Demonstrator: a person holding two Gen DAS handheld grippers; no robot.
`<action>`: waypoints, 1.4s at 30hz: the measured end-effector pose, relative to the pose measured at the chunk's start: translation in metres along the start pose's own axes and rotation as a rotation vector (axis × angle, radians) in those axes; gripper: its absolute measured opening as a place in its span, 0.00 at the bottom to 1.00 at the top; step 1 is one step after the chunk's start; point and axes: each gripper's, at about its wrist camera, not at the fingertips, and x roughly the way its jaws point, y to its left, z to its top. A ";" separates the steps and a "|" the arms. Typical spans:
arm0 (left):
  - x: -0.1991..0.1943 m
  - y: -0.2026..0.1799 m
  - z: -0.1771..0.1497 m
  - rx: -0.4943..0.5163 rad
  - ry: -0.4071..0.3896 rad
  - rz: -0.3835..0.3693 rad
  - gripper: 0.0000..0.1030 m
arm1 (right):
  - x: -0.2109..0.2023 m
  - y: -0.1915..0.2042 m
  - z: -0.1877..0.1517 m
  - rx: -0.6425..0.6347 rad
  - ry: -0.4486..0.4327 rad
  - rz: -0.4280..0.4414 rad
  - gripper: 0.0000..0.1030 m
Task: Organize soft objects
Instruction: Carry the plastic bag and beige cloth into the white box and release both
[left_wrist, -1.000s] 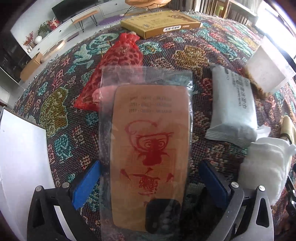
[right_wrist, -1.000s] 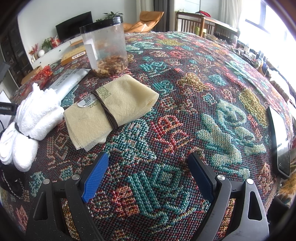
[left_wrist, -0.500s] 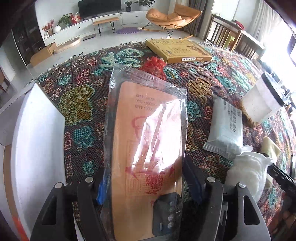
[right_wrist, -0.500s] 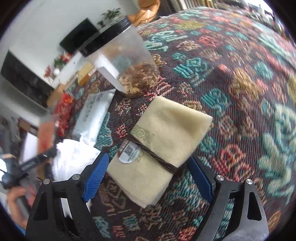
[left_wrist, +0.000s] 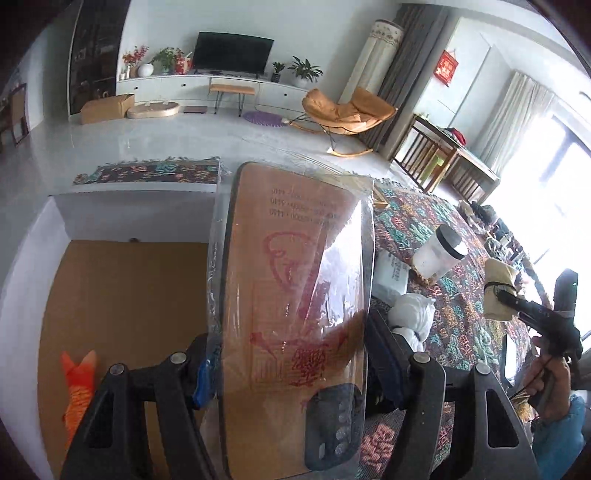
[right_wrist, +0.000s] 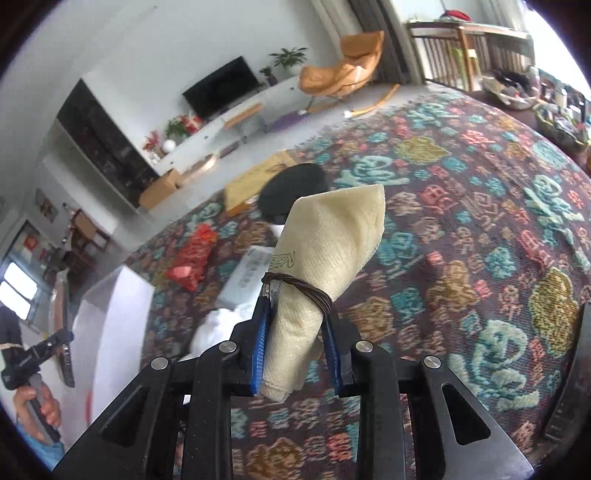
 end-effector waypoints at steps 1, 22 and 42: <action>-0.012 0.013 -0.008 -0.010 -0.005 0.035 0.66 | 0.000 0.024 -0.005 -0.026 0.017 0.054 0.28; -0.088 0.102 -0.106 -0.225 -0.139 0.292 0.91 | 0.054 0.226 -0.114 -0.388 0.101 0.197 0.85; 0.123 -0.124 -0.173 0.132 0.170 0.092 0.92 | 0.080 -0.030 -0.128 -0.119 0.034 -0.526 0.86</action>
